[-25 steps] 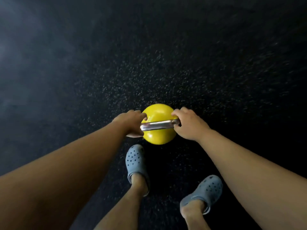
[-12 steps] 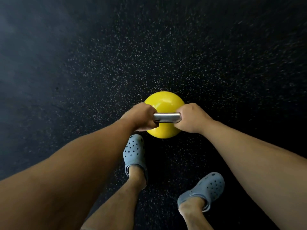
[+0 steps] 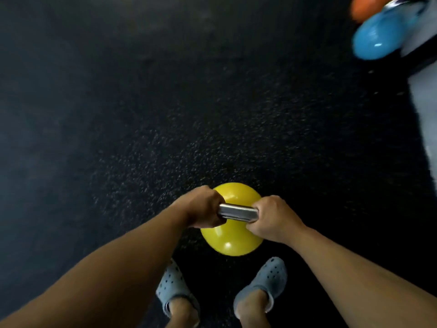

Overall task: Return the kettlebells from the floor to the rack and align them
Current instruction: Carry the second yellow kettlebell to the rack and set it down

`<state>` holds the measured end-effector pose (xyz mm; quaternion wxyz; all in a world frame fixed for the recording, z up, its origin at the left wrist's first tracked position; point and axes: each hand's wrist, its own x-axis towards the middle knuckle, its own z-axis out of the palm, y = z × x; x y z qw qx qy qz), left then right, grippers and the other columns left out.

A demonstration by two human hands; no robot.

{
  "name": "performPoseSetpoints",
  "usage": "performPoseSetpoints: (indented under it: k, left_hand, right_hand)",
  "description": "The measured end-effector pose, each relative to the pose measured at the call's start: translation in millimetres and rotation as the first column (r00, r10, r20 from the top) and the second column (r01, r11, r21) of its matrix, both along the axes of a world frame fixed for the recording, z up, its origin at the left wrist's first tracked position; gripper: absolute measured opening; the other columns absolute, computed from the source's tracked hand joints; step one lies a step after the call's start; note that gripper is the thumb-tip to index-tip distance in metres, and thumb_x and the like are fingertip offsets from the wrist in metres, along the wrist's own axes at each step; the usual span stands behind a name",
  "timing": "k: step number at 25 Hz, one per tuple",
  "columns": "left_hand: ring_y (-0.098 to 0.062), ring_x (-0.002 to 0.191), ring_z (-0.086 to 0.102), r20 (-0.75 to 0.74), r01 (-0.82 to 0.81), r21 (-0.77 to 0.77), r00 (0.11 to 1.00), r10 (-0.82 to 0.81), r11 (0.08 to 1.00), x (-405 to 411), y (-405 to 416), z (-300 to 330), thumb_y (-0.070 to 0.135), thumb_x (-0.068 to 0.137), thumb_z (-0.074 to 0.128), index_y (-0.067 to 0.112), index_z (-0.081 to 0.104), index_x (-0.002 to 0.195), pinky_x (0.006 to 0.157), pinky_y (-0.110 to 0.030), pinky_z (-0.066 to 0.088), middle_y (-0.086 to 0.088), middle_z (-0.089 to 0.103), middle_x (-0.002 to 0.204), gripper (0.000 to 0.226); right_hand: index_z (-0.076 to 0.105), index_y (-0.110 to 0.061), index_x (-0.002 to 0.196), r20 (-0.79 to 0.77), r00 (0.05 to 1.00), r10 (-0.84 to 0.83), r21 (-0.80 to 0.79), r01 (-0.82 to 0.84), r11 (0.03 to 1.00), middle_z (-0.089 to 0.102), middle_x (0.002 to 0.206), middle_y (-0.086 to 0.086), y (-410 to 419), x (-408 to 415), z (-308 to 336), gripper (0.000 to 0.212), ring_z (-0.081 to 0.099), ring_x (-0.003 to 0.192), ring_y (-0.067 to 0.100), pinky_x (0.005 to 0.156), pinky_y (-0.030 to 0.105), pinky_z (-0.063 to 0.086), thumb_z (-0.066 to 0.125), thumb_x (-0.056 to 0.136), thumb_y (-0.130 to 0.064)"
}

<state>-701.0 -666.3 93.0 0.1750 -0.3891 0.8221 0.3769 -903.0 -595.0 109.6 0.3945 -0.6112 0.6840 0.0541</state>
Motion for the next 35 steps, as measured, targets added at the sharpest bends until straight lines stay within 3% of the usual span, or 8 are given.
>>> performPoseSetpoints:
  k: [6,9,12,14,21,24,28,35]
  left_hand:
    - [-0.017,0.064,0.063,-0.060,0.310,-0.154,0.945,-0.322,0.938,-175.1,-35.9,80.1,0.043,0.073,0.066,0.025,0.073,0.089,0.049,-0.025,0.038,0.005,0.067,0.072,0.024]
    - [-0.021,0.066,0.065,-0.069,0.436,-0.245,0.883,-0.464,0.866,-271.5,-32.2,124.2,0.044,0.072,0.066,0.025,0.072,0.087,0.051,-0.026,0.038,0.002,0.069,0.073,0.025]
    - [-0.018,0.060,0.057,-0.072,0.549,-0.328,0.797,-0.600,0.769,-362.3,-18.8,161.3,0.047,0.073,0.062,0.023,0.067,0.078,0.047,-0.025,0.032,0.006,0.054,0.059,0.024]
    - [-0.017,0.057,0.050,-0.102,0.592,-0.384,0.735,-0.670,0.709,-414.6,-7.7,182.5,0.048,0.074,0.061,0.024,0.056,0.067,0.045,-0.026,0.027,0.009,0.043,0.053,0.026]
    - [-0.030,0.067,0.068,-0.159,0.686,-0.461,0.561,-0.813,0.563,-597.4,49.9,224.9,0.043,0.072,0.064,0.020,0.045,0.055,0.052,-0.027,0.035,-0.003,0.055,0.056,0.034]
    - [-0.036,0.076,0.070,-0.133,0.709,-0.557,0.438,-0.889,0.432,-657.3,63.8,229.9,0.038,0.073,0.064,0.015,0.064,0.075,0.058,-0.031,0.047,-0.011,0.071,0.076,0.023]
    - [-0.038,0.083,0.072,-0.124,0.702,-0.638,0.312,-0.942,0.316,-731.9,77.1,228.8,0.033,0.076,0.066,0.017,0.069,0.089,0.063,-0.034,0.051,-0.012,0.074,0.090,0.021]
    - [-0.038,0.091,0.073,-0.163,0.685,-0.654,0.288,-0.944,0.322,-826.4,92.7,202.4,0.036,0.079,0.069,0.020,0.069,0.107,0.071,-0.038,0.057,-0.014,0.076,0.097,0.032]
  right_hand:
    - [0.044,-0.020,0.049,-0.018,0.947,-0.320,-0.151,0.313,0.938,0.058,0.060,0.003,27.7,-140.3,77.5,0.029,0.065,0.066,0.028,0.054,0.029,0.041,0.067,0.061,-0.033]
    - [0.058,-0.014,0.060,-0.056,0.894,-0.444,-0.216,0.424,0.880,0.061,0.063,0.005,52.4,-213.6,117.6,0.020,0.065,0.069,0.029,0.055,0.032,0.043,0.069,0.064,-0.031]
    - [0.053,-0.016,0.058,-0.064,0.832,-0.552,-0.294,0.513,0.807,0.059,0.060,0.004,85.7,-284.7,156.2,0.024,0.067,0.068,0.028,0.055,0.032,0.046,0.070,0.063,-0.033]
    - [0.050,-0.021,0.057,-0.087,0.783,-0.616,-0.330,0.561,0.759,0.065,0.064,0.004,107.0,-323.8,179.7,0.026,0.068,0.069,0.026,0.055,0.029,0.045,0.071,0.062,-0.036]
    - [0.068,-0.020,0.077,-0.234,0.517,-0.824,-0.488,0.671,0.559,0.073,0.077,0.006,187.5,-444.6,221.2,0.026,0.070,0.078,0.030,0.064,0.031,0.052,0.063,0.064,-0.042]
    - [0.071,-0.023,0.089,-0.272,0.417,-0.867,-0.539,0.681,0.496,0.074,0.089,0.008,203.7,-485.8,221.6,0.030,0.069,0.089,0.036,0.069,0.032,0.050,0.065,0.068,-0.043]
    - [0.071,-0.020,0.096,-0.235,0.278,-0.931,-0.581,0.728,0.364,0.074,0.096,0.013,217.3,-534.6,213.3,0.028,0.066,0.092,0.039,0.065,0.029,0.038,0.067,0.074,-0.037]
    - [0.070,-0.014,0.108,-0.149,0.116,-0.982,-0.607,0.773,0.184,0.073,0.103,0.019,219.7,-601.5,187.0,0.031,0.066,0.098,0.040,0.076,0.036,0.051,0.065,0.078,-0.023]
